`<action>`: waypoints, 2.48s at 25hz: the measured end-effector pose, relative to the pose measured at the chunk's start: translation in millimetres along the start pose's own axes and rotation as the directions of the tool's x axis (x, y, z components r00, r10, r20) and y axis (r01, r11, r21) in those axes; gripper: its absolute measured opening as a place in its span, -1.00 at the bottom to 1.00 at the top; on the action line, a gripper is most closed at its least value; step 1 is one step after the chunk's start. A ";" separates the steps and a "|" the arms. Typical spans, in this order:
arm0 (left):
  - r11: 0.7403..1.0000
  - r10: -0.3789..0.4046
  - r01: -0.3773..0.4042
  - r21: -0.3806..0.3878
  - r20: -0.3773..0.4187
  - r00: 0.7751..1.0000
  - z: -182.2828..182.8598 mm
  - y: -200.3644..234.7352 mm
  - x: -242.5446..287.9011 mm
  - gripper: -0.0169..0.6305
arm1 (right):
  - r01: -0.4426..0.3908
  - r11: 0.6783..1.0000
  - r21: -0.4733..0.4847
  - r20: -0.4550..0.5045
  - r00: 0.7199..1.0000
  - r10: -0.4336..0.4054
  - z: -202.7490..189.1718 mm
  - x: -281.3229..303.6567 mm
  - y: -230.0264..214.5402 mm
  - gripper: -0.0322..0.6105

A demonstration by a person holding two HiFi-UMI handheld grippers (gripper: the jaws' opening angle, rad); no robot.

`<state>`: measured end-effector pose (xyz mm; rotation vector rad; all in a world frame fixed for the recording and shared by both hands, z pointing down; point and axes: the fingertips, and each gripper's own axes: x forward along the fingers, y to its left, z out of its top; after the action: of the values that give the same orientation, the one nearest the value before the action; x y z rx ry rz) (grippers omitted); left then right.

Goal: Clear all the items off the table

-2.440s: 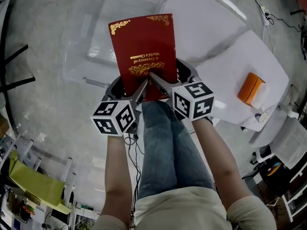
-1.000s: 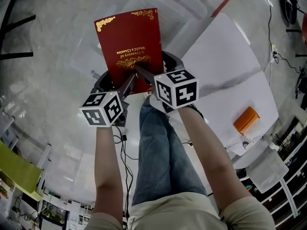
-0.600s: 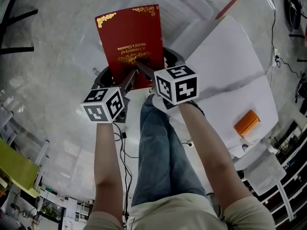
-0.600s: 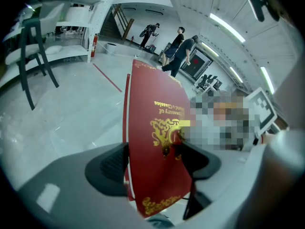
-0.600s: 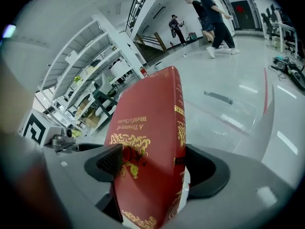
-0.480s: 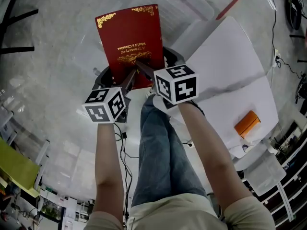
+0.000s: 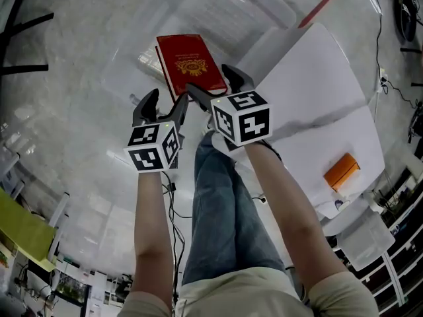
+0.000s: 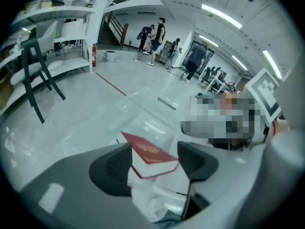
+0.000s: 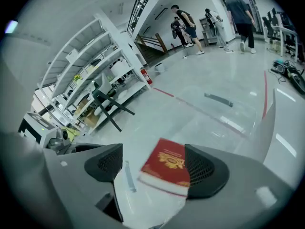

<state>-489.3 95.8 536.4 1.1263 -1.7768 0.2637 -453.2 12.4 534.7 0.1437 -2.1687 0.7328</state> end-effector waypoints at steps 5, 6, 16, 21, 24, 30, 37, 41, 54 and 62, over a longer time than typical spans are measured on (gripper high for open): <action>1.000 -0.008 0.008 -0.011 -0.006 1.000 -3.1 -4.3 -2.7 -0.04 | -0.004 1.000 0.007 -0.004 1.000 0.004 -2.9 -3.8 2.9 0.34; 1.000 -0.009 0.009 -0.009 -0.006 1.000 -3.0 -5.4 -3.0 -0.05 | -0.004 1.000 0.006 -0.005 1.000 0.004 -3.5 -4.8 3.1 0.33; 1.000 -0.023 0.023 0.001 0.008 1.000 0.9 -20.3 -7.2 -0.11 | -0.003 1.000 -0.007 -0.002 1.000 0.003 -5.8 -15.2 6.5 0.11; 1.000 -0.029 0.029 0.001 0.005 1.000 1.5 -27.8 -11.2 -0.26 | -0.003 1.000 -0.006 -0.014 1.000 0.003 -8.8 -23.2 9.5 -0.18; 1.000 -0.021 0.021 0.004 0.003 1.000 0.7 -30.8 -13.7 -0.38 | 0.008 1.000 -0.005 -0.012 1.000 -0.008 -11.2 -28.4 8.7 -0.38; 1.000 -0.010 0.010 0.010 0.015 1.000 -1.6 -40.4 -21.3 -0.59 | 0.042 0.999 -0.012 0.003 0.999 -0.042 -15.6 -43.6 4.4 -0.67; 1.000 -0.003 0.002 0.018 0.029 1.000 -3.7 -53.0 -30.2 -0.78 | 0.072 0.997 -0.013 0.028 0.997 -0.072 -18.4 -63.1 3.0 -0.86; 1.000 -0.001 0.000 0.024 0.034 0.999 -5.4 -63.1 -36.0 -0.83 | 0.084 0.996 -0.011 0.047 0.995 -0.083 -20.7 -76.6 3.7 -0.90; 0.998 -0.020 0.016 0.064 0.069 0.997 -14.0 -92.0 -60.4 -0.92 | 0.093 0.996 0.017 0.101 0.990 -0.094 -38.4 -115.7 12.7 -0.90; 0.994 -0.058 0.053 0.100 0.046 0.997 -18.5 -117.4 -70.4 -0.92 | 0.102 0.994 0.040 0.118 0.987 -0.106 -48.0 -140.1 11.9 -0.90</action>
<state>-379.4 83.1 453.7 1.2600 -1.7888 0.2957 -333.0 28.7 448.9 0.3238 -2.2440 0.7171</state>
